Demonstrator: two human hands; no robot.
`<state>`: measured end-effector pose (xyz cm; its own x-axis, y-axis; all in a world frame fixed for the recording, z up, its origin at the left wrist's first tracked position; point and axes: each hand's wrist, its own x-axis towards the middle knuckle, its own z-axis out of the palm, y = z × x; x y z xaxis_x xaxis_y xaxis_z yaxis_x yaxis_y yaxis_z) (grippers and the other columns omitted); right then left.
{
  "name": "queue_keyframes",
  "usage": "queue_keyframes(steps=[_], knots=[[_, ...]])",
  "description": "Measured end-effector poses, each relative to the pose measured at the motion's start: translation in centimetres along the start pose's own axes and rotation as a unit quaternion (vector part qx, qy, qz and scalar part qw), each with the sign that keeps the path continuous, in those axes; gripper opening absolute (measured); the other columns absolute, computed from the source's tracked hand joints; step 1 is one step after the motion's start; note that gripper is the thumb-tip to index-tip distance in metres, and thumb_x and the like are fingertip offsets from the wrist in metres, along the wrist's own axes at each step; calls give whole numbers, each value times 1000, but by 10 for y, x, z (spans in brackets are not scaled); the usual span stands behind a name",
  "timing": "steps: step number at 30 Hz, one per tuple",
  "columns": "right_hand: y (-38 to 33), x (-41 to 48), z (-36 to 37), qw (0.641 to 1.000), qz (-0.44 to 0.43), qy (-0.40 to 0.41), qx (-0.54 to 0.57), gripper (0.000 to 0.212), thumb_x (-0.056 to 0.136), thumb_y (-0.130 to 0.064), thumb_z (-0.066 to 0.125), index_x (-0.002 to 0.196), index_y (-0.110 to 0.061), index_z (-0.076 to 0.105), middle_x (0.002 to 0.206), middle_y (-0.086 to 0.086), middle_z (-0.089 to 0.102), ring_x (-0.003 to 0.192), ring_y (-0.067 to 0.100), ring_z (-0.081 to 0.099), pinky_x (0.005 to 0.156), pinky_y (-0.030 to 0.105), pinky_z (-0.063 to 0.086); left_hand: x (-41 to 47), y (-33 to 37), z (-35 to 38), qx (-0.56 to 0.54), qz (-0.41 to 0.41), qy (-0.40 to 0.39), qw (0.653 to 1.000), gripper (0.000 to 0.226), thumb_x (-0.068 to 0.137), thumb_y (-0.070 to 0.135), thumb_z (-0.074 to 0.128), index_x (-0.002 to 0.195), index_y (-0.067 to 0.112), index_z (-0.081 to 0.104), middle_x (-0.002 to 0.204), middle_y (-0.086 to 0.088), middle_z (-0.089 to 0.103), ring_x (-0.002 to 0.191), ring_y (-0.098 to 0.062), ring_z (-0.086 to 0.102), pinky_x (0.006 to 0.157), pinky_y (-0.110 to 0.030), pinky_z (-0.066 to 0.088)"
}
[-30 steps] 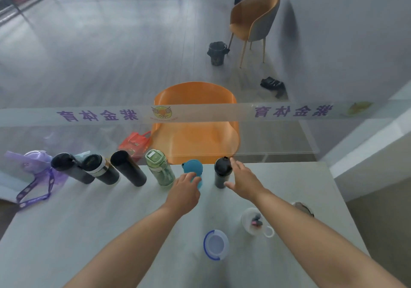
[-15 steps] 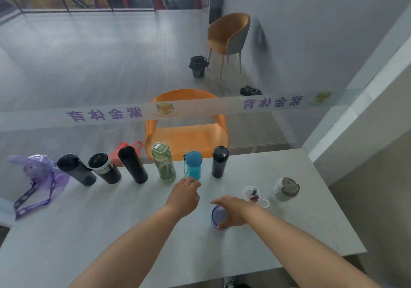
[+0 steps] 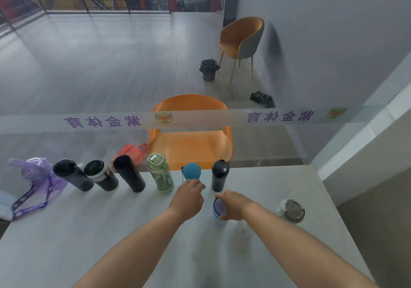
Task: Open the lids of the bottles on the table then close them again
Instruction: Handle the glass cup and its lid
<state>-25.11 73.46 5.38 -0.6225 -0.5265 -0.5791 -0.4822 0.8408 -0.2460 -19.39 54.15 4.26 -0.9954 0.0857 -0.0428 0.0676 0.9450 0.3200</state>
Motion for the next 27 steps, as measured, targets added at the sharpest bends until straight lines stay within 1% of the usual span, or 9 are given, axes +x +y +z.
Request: queue_keyframes(steps=[4, 7, 10, 13, 15, 21, 24, 27], knots=[[39, 15, -23, 1000, 9, 11, 13, 68, 84, -37, 70, 143, -21, 40, 131, 11, 49, 120, 34, 53, 96, 40, 47, 38, 21, 2, -11, -5, 2, 1000, 38, 90, 18, 47, 127, 17, 53, 131, -1, 51, 120, -24, 44, 97, -38, 41], [74, 25, -37, 999, 24, 18, 20, 63, 84, -36, 71, 138, -19, 43, 127, 13, 51, 115, 36, 56, 92, 40, 47, 67, 37, 7, -13, -3, 2, 1000, 37, 90, 18, 48, 127, 16, 53, 134, -2, 49, 123, -25, 42, 98, -39, 38], [101, 32, -49, 998, 41, 31, 35, 70, 84, -38, 71, 144, -20, 40, 133, 15, 50, 116, 37, 55, 95, 41, 48, 86, 47, 14, -3, -3, 5, 1000, 38, 88, 18, 48, 126, 15, 52, 134, -3, 48, 120, -27, 42, 98, -40, 40], [123, 40, -60, 996, 44, 47, 58, 78, 84, -38, 72, 150, -21, 35, 141, 14, 46, 123, 36, 53, 101, 41, 47, 99, 54, 23, 3, -16, 8, 1000, 42, 84, 23, 38, 121, 12, 54, 130, -6, 50, 116, -30, 45, 97, -42, 42], [132, 47, -66, 996, 37, 54, 66, 78, 85, -37, 72, 152, -21, 34, 144, 12, 45, 127, 34, 51, 102, 40, 46, 103, 56, 28, 13, -25, 6, 1000, 44, 82, 25, 35, 119, 11, 55, 128, -7, 52, 115, -31, 46, 97, -43, 43], [144, 63, -82, 996, 27, 60, 68, 77, 86, -37, 72, 151, -22, 35, 140, 11, 46, 119, 34, 57, 95, 37, 49, 108, 57, 25, 32, -40, -7, 999, 41, 84, 22, 50, 124, 13, 53, 132, -5, 49, 122, -29, 41, 97, -42, 40], [146, 67, -85, 996, 23, 53, 66, 77, 85, -38, 73, 150, -22, 36, 140, 10, 46, 118, 33, 57, 95, 38, 52, 107, 56, 26, 37, -46, -11, 998, 41, 84, 23, 49, 124, 13, 53, 132, -5, 50, 122, -29, 42, 97, -42, 41], [147, 69, -86, 997, 24, 50, 59, 78, 85, -39, 73, 151, -22, 35, 141, 10, 46, 119, 33, 57, 95, 38, 52, 108, 58, 27, 41, -50, -14, 998, 42, 86, 25, 48, 126, 14, 51, 135, -5, 48, 125, -29, 40, 99, -42, 39]])
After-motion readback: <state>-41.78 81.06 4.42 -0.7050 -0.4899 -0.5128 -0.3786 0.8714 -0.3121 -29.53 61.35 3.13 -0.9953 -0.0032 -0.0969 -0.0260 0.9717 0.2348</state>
